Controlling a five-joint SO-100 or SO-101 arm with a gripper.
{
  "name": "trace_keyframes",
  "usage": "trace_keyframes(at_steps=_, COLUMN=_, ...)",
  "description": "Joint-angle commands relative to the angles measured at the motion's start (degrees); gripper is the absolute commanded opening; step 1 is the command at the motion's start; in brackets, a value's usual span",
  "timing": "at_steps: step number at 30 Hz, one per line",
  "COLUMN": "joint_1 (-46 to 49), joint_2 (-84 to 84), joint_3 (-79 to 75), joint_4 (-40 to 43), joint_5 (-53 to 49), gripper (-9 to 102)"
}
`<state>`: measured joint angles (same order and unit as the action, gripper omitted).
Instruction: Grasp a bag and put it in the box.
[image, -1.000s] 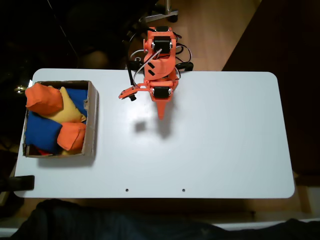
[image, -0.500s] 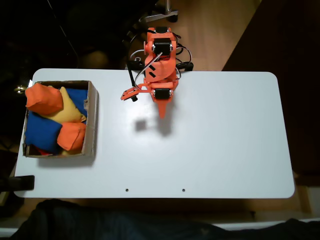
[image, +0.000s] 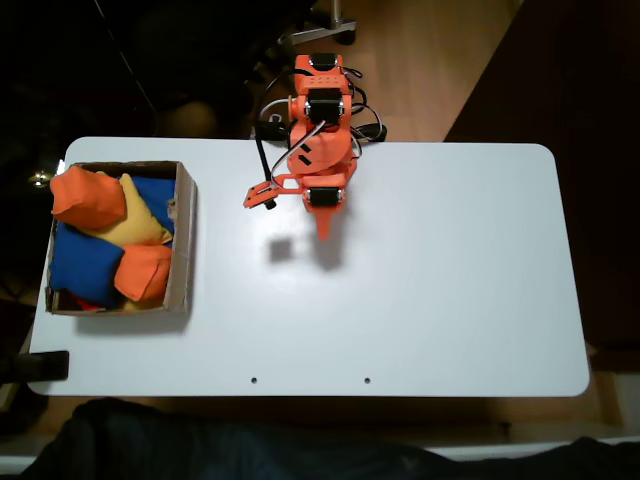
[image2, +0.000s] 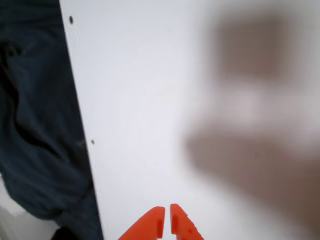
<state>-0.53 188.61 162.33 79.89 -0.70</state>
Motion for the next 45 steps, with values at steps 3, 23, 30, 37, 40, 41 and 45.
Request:
trace_keyframes(at_steps=3, joint_1=0.7, joint_2=0.3, joint_3=2.6, joint_4=-1.5, joint_5=-0.9, gripper=0)
trace_keyframes(at_steps=23, joint_1=1.6, joint_2=0.3, joint_3=5.4, joint_4=-2.4, joint_5=-0.9, gripper=0)
trace_keyframes(at_steps=30, joint_1=1.4, joint_2=0.3, joint_3=5.4, joint_4=-2.4, joint_5=-1.0, gripper=0)
trace_keyframes(at_steps=37, joint_1=1.4, joint_2=0.3, joint_3=5.4, joint_4=-2.4, joint_5=-1.0, gripper=0)
trace_keyframes(at_steps=40, joint_1=1.4, joint_2=0.3, joint_3=5.4, joint_4=-2.4, joint_5=-1.0, gripper=0)
trace_keyframes(at_steps=41, joint_1=1.4, joint_2=0.3, joint_3=5.4, joint_4=-2.4, joint_5=-1.0, gripper=0)
trace_keyframes(at_steps=45, joint_1=1.4, joint_2=0.3, joint_3=5.4, joint_4=-2.4, joint_5=-1.1, gripper=0)
